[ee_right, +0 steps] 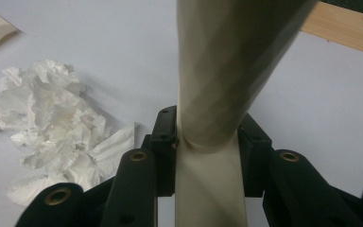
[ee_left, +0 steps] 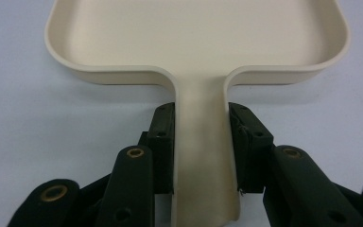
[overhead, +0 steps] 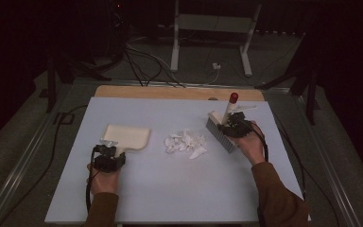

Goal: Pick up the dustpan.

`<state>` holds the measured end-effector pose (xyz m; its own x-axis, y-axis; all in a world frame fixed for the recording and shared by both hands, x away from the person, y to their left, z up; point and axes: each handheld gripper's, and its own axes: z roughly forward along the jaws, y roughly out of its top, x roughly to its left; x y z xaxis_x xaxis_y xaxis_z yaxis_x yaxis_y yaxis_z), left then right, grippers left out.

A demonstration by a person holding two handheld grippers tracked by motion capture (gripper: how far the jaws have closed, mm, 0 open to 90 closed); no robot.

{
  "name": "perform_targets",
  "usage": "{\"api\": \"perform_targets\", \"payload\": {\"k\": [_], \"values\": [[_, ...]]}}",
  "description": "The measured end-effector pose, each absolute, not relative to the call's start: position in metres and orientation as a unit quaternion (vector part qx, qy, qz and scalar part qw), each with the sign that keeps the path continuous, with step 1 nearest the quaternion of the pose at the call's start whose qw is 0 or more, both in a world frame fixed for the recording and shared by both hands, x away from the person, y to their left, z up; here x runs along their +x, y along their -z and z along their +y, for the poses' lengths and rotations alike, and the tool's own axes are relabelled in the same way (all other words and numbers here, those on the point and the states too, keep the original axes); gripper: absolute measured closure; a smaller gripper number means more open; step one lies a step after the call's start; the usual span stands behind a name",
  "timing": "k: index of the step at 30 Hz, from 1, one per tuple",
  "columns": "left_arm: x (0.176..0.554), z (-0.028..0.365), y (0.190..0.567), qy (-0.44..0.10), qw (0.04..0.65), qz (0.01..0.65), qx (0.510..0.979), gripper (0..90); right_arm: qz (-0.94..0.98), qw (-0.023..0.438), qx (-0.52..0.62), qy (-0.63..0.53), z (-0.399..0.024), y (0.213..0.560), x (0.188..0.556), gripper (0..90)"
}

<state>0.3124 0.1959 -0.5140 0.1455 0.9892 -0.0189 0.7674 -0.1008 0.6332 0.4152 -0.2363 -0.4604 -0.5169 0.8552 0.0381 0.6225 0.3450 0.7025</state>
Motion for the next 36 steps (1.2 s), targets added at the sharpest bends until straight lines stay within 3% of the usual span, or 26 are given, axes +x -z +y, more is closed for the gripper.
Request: {"api": "perform_targets", "payload": {"k": [21, 36], "values": [[0.31, 0.209, 0.486, -0.213, 0.286, 0.57, 0.74, 66.8, 0.8, 0.172, 0.464, -0.339, -0.237, 0.461, 0.414, 66.3], [0.314, 0.217, 0.473, -0.182, 0.31, 0.515, 0.778, 66.8, 0.8, 0.168, 0.466, -0.34, -0.238, 0.46, 0.414, 66.4]]}}
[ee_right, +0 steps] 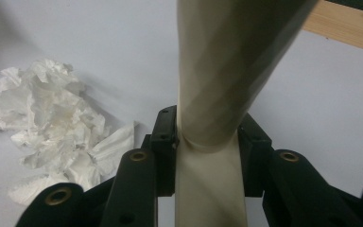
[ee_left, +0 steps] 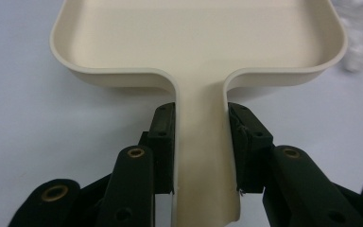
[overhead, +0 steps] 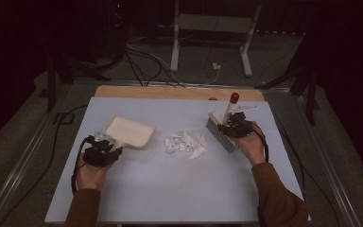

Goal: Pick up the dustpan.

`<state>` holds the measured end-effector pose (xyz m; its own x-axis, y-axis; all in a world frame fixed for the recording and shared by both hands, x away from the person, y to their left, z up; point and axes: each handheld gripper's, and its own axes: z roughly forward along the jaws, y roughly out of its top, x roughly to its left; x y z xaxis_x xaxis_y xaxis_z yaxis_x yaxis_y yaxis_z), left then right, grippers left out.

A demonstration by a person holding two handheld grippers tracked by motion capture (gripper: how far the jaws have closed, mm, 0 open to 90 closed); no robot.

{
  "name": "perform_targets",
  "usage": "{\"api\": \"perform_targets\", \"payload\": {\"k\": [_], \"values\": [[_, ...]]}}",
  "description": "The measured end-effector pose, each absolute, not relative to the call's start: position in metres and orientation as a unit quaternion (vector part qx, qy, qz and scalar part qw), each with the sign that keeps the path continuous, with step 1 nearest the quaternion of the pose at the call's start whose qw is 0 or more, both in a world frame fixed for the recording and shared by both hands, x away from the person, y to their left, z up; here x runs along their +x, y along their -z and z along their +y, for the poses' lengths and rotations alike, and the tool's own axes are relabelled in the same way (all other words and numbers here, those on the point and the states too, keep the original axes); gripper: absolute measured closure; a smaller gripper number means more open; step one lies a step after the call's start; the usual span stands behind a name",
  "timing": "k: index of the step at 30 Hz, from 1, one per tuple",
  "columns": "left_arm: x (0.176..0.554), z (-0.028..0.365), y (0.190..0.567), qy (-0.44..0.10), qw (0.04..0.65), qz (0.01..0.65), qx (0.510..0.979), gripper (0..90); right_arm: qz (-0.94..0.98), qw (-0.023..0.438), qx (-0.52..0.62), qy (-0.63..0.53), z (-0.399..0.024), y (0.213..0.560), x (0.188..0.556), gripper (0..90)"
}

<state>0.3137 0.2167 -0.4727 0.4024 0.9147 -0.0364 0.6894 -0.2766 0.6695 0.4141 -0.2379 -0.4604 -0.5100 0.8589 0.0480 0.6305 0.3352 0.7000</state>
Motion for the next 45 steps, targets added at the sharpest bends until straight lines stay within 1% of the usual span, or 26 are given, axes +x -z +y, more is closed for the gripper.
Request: {"api": "perform_targets", "payload": {"k": [5, 21, 34, 45], "values": [[0.314, 0.218, 0.469, -0.178, 0.317, 0.492, 0.791, 66.8, 0.798, 0.166, 0.468, -0.341, -0.24, 0.461, 0.414, 66.4], [0.316, 0.212, 0.465, -0.16, 0.301, 0.402, 0.85, 66.8, 0.798, 0.165, 0.468, -0.342, -0.241, 0.461, 0.414, 66.3], [0.318, 0.209, 0.46, -0.141, 0.293, 0.361, 0.874, 66.7, 0.798, 0.163, 0.468, -0.343, -0.242, 0.461, 0.414, 66.3], [0.318, 0.208, 0.46, -0.128, 0.287, 0.34, 0.886, 66.7, 0.796, 0.159, 0.471, -0.345, -0.244, 0.461, 0.414, 66.3]]}}
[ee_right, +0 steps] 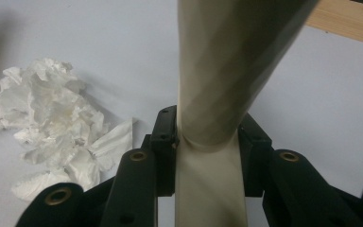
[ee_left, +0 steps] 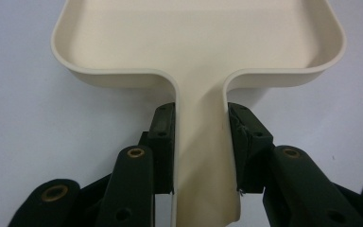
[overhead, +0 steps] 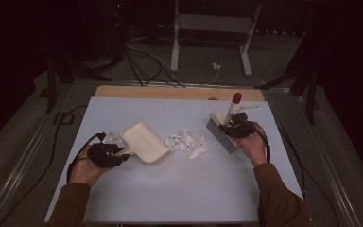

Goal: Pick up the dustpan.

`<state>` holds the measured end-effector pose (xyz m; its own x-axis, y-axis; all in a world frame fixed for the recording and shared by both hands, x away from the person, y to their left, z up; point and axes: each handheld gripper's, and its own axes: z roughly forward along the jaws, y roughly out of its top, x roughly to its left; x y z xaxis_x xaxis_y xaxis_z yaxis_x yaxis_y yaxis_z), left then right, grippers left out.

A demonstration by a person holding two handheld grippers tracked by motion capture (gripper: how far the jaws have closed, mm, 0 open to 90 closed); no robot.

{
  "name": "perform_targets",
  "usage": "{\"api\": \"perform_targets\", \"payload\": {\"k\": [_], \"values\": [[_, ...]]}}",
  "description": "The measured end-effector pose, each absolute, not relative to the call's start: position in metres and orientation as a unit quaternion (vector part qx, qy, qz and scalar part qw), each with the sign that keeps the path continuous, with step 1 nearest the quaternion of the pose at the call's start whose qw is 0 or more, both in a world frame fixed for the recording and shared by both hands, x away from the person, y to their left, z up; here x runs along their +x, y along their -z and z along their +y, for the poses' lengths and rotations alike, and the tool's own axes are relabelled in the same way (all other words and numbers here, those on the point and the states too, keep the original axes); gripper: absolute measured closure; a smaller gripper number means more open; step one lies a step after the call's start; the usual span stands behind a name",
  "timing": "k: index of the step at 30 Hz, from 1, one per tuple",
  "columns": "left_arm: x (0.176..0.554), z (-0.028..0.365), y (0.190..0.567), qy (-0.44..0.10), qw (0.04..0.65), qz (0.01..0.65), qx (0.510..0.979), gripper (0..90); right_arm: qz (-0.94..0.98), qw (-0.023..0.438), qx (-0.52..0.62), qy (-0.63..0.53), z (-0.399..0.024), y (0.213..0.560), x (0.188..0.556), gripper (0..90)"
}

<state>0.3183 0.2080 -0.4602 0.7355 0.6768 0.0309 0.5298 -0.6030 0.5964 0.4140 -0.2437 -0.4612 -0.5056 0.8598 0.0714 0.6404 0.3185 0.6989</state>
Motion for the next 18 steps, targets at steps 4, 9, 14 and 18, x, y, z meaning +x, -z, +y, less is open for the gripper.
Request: {"api": "perform_targets", "payload": {"k": [4, 9, 14, 18], "values": [[0.318, 0.2078, 0.4604, -0.122, 0.29, 0.332, 0.889, 66.7, 0.796, 0.16, 0.471, -0.345, -0.2433, 0.4612, 0.414, 66.3], [0.3177, 0.2064, 0.46, -0.119, 0.283, 0.322, 0.895, 66.7, 0.797, 0.16, 0.47, -0.344, -0.2429, 0.4612, 0.4139, 66.3], [0.318, 0.2051, 0.4576, -0.115, 0.282, 0.313, 0.899, 66.7, 0.796, 0.16, 0.471, -0.344, -0.2428, 0.4612, 0.414, 66.3], [0.3182, 0.2041, 0.4567, -0.111, 0.277, 0.307, 0.904, 66.7, 0.797, 0.16, 0.47, -0.344, -0.2427, 0.4613, 0.4142, 66.3]]}}
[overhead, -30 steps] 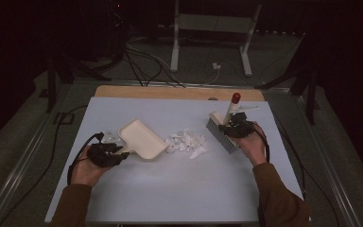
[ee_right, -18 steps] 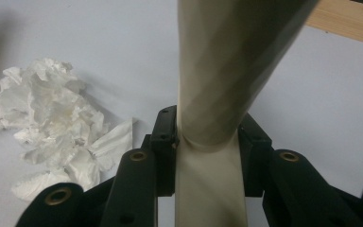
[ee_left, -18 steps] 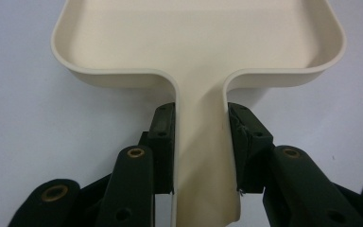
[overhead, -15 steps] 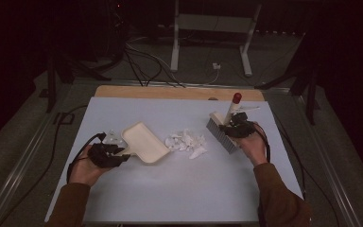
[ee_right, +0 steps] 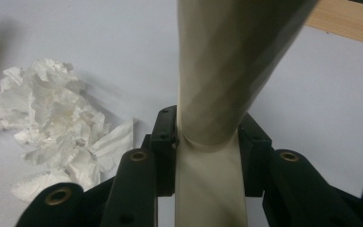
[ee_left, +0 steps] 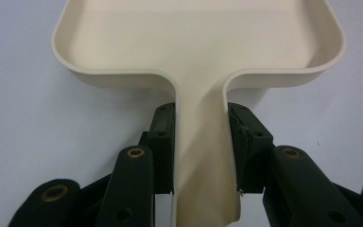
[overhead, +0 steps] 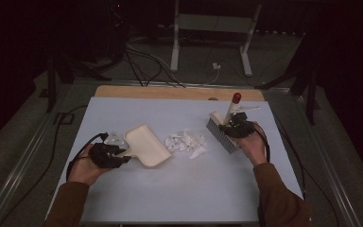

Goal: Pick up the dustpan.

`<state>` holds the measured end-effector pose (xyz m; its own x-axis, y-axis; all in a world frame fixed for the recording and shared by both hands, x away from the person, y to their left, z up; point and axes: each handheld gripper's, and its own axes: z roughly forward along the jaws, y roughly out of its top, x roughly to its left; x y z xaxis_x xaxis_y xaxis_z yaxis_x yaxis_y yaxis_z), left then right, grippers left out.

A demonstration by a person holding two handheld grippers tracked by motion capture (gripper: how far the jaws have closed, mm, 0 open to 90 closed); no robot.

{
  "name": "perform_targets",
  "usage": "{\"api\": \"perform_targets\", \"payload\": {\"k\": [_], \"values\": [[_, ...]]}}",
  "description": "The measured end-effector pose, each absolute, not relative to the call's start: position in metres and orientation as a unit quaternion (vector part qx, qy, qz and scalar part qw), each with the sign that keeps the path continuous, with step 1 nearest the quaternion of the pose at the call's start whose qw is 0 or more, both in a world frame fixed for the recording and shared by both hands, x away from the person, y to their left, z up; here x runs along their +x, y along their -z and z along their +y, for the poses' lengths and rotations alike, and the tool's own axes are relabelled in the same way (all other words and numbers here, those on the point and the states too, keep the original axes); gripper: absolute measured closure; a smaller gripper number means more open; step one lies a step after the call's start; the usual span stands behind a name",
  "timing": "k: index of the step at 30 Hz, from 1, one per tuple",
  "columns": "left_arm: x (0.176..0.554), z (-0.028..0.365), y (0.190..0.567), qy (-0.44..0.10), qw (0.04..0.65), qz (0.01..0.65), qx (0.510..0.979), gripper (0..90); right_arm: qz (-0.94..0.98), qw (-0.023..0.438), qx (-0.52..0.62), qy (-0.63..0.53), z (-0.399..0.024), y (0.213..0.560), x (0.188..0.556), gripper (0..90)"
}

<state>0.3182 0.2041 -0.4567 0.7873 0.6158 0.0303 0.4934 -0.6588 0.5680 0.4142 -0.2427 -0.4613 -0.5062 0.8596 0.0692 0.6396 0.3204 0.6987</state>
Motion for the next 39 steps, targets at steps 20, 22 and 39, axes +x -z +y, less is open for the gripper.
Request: {"api": "perform_targets", "payload": {"k": [20, 22, 39], "values": [[0.319, 0.196, 0.457, -0.094, 0.261, 0.274, 0.921, 66.7, 0.797, 0.16, 0.47, -0.345, -0.241, 0.462, 0.415, 66.3], [0.32, 0.194, 0.457, -0.094, 0.258, 0.271, 0.923, 66.7, 0.797, 0.16, 0.469, -0.345, -0.241, 0.462, 0.415, 66.3], [0.322, 0.189, 0.459, -0.086, 0.25, 0.26, 0.929, 66.6, 0.796, 0.159, 0.47, -0.346, -0.239, 0.462, 0.414, 66.2]]}}
